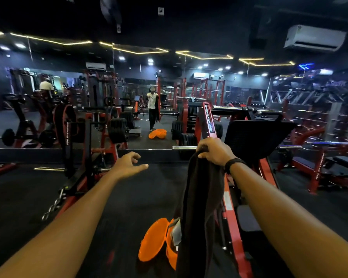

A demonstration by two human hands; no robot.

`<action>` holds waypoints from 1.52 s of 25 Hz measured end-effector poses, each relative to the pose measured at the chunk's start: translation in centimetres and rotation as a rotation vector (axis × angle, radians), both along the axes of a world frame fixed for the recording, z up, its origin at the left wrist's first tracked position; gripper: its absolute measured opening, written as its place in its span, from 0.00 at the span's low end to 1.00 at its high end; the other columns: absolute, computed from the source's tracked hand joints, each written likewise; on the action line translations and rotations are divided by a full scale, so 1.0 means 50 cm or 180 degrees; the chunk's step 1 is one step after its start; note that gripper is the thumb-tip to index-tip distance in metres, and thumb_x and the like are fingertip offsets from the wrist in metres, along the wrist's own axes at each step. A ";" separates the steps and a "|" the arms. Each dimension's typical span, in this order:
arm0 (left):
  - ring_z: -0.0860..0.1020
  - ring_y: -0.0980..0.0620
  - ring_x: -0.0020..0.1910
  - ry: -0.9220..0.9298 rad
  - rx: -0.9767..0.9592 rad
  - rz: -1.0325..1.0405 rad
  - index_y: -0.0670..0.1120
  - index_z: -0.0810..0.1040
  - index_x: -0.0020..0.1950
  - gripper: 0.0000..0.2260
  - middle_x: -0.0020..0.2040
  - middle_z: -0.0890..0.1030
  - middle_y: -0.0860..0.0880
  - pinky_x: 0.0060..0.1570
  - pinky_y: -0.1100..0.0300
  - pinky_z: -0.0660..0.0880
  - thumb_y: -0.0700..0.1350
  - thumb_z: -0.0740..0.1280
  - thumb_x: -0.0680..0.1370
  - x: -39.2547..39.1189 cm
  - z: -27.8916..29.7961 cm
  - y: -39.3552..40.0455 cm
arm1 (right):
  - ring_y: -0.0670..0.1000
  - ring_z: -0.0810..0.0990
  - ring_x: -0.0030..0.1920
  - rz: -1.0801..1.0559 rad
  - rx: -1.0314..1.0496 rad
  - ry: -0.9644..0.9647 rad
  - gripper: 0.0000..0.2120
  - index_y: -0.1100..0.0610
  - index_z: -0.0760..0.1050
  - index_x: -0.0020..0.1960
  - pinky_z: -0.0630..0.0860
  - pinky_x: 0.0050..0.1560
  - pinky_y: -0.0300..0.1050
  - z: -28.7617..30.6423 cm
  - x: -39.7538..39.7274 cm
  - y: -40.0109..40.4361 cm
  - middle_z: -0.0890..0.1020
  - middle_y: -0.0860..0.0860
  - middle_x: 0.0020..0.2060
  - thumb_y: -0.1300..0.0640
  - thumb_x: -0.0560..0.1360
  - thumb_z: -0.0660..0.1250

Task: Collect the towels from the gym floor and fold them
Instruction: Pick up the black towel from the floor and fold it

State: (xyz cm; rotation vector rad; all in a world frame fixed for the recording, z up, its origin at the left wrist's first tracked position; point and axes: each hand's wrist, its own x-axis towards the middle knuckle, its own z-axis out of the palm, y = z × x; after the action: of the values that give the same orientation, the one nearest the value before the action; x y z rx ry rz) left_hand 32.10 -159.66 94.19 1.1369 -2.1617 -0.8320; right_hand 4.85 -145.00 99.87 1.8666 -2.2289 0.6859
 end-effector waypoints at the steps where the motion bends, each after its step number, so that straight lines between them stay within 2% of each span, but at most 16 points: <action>1: 0.76 0.49 0.55 -0.0037 0.0026 -0.0048 0.46 0.73 0.64 0.24 0.59 0.76 0.46 0.55 0.55 0.75 0.55 0.73 0.72 -0.033 0.002 -0.048 | 0.52 0.79 0.51 0.0021 0.0007 0.0017 0.07 0.50 0.81 0.46 0.77 0.53 0.51 0.010 -0.029 -0.044 0.82 0.49 0.48 0.57 0.69 0.75; 5: 0.77 0.51 0.53 0.0020 0.0127 -0.0355 0.49 0.74 0.61 0.24 0.56 0.77 0.49 0.47 0.58 0.75 0.58 0.73 0.70 -0.184 0.026 -0.196 | 0.48 0.80 0.45 0.0208 -0.0211 -0.0267 0.07 0.55 0.83 0.44 0.77 0.50 0.45 0.047 -0.127 -0.189 0.82 0.48 0.40 0.60 0.67 0.77; 8: 0.78 0.54 0.51 -0.0118 0.0284 -0.0820 0.50 0.76 0.58 0.24 0.50 0.79 0.53 0.50 0.60 0.74 0.62 0.73 0.68 -0.329 0.024 -0.256 | 0.46 0.81 0.43 0.0286 -0.0346 -0.0454 0.06 0.56 0.84 0.43 0.76 0.48 0.38 0.056 -0.203 -0.283 0.83 0.48 0.39 0.61 0.66 0.77; 11: 0.78 0.52 0.52 -0.0510 0.0055 -0.1036 0.48 0.76 0.58 0.25 0.51 0.79 0.51 0.52 0.58 0.76 0.60 0.74 0.67 -0.463 -0.002 -0.301 | 0.37 0.79 0.39 0.0459 -0.0403 -0.0637 0.06 0.56 0.83 0.43 0.72 0.44 0.27 0.062 -0.277 -0.364 0.83 0.47 0.38 0.62 0.67 0.77; 13: 0.79 0.48 0.54 -0.0889 -0.0253 -0.0943 0.48 0.77 0.56 0.23 0.54 0.80 0.47 0.54 0.53 0.76 0.58 0.74 0.67 -0.536 -0.027 -0.347 | 0.35 0.79 0.39 0.0614 -0.0437 -0.0716 0.06 0.57 0.83 0.44 0.72 0.45 0.26 0.066 -0.331 -0.415 0.83 0.47 0.39 0.62 0.68 0.76; 16: 0.79 0.41 0.54 -0.1269 -0.0561 -0.0530 0.46 0.78 0.52 0.11 0.54 0.80 0.41 0.49 0.51 0.76 0.49 0.69 0.73 -0.626 -0.049 -0.441 | 0.38 0.80 0.41 0.0682 -0.0478 -0.0661 0.05 0.56 0.83 0.44 0.75 0.47 0.30 0.071 -0.441 -0.487 0.84 0.48 0.40 0.61 0.68 0.76; 19: 0.78 0.38 0.55 -0.1368 -0.0408 0.0087 0.43 0.78 0.57 0.13 0.56 0.79 0.38 0.51 0.50 0.74 0.49 0.64 0.77 -0.696 -0.037 -0.542 | 0.40 0.79 0.38 0.0527 -0.0620 -0.0579 0.05 0.55 0.82 0.41 0.76 0.44 0.34 0.077 -0.559 -0.551 0.83 0.50 0.38 0.59 0.67 0.77; 22: 0.77 0.39 0.55 -0.1061 -0.0077 0.0517 0.42 0.78 0.55 0.18 0.55 0.79 0.39 0.52 0.51 0.73 0.56 0.60 0.80 -0.748 0.004 -0.628 | 0.49 0.76 0.36 0.0038 -0.0111 -0.0152 0.12 0.55 0.75 0.35 0.70 0.34 0.38 0.067 -0.661 -0.607 0.76 0.48 0.32 0.52 0.68 0.77; 23: 0.77 0.39 0.52 -0.0878 0.0005 0.0575 0.41 0.78 0.52 0.19 0.52 0.79 0.39 0.49 0.52 0.73 0.57 0.59 0.80 -0.769 0.018 -0.650 | 0.50 0.76 0.37 -0.0181 0.0152 -0.0025 0.13 0.56 0.74 0.36 0.70 0.35 0.38 0.058 -0.699 -0.627 0.75 0.49 0.33 0.49 0.69 0.76; 26: 0.73 0.44 0.40 -0.0023 0.0423 0.0491 0.41 0.73 0.36 0.20 0.35 0.74 0.43 0.35 0.56 0.65 0.52 0.59 0.81 -0.834 0.053 -0.679 | 0.57 0.79 0.50 -0.1002 0.0547 0.0366 0.23 0.56 0.75 0.55 0.77 0.48 0.48 0.014 -0.802 -0.684 0.79 0.55 0.48 0.40 0.70 0.71; 28: 0.71 0.49 0.35 0.0569 0.0925 0.0419 0.44 0.71 0.35 0.17 0.33 0.72 0.47 0.31 0.59 0.64 0.49 0.59 0.82 -0.868 0.066 -0.689 | 0.59 0.78 0.54 -0.1137 0.0711 0.0096 0.24 0.59 0.74 0.58 0.76 0.51 0.49 -0.017 -0.846 -0.716 0.79 0.58 0.54 0.42 0.72 0.70; 31: 0.74 0.52 0.33 0.1083 0.1659 0.0304 0.45 0.71 0.40 0.14 0.35 0.74 0.48 0.31 0.60 0.70 0.51 0.57 0.82 -0.902 0.066 -0.715 | 0.58 0.79 0.48 -0.0833 0.0623 -0.0755 0.15 0.60 0.73 0.44 0.71 0.42 0.43 -0.036 -0.871 -0.769 0.78 0.56 0.42 0.49 0.73 0.72; 32: 0.74 0.51 0.33 0.1243 0.1868 0.0259 0.45 0.71 0.42 0.13 0.35 0.75 0.47 0.31 0.59 0.72 0.51 0.57 0.82 -0.911 0.067 -0.729 | 0.56 0.78 0.44 -0.0706 0.0520 -0.0920 0.15 0.59 0.71 0.40 0.70 0.39 0.42 -0.033 -0.871 -0.787 0.76 0.54 0.37 0.49 0.71 0.73; 33: 0.75 0.51 0.32 0.1396 0.2005 0.0241 0.45 0.71 0.44 0.12 0.36 0.75 0.47 0.29 0.59 0.74 0.50 0.57 0.83 -0.920 0.068 -0.747 | 0.55 0.77 0.40 -0.0537 0.0399 -0.1071 0.16 0.58 0.69 0.39 0.71 0.34 0.41 -0.030 -0.866 -0.808 0.75 0.52 0.34 0.51 0.70 0.74; 35: 0.76 0.51 0.29 0.1566 0.2065 0.0257 0.44 0.71 0.45 0.12 0.36 0.75 0.46 0.23 0.64 0.74 0.50 0.57 0.83 -0.941 0.077 -0.785 | 0.52 0.74 0.32 -0.0064 0.0168 -0.1515 0.17 0.60 0.66 0.45 0.70 0.23 0.38 -0.026 -0.844 -0.847 0.72 0.51 0.34 0.56 0.71 0.75; 38: 0.75 0.50 0.29 0.1452 0.1980 0.0243 0.44 0.71 0.42 0.14 0.35 0.75 0.45 0.25 0.63 0.72 0.51 0.57 0.82 -0.970 0.094 -0.838 | 0.46 0.70 0.29 0.0507 -0.0029 -0.1483 0.15 0.58 0.63 0.49 0.68 0.25 0.34 -0.024 -0.811 -0.904 0.69 0.49 0.34 0.62 0.74 0.70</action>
State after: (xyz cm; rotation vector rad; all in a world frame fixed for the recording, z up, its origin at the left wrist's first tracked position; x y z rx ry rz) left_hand -16.38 -201.56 98.88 1.1496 -1.5098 -1.6169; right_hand -35.71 -190.22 98.69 2.0652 -2.3345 1.2707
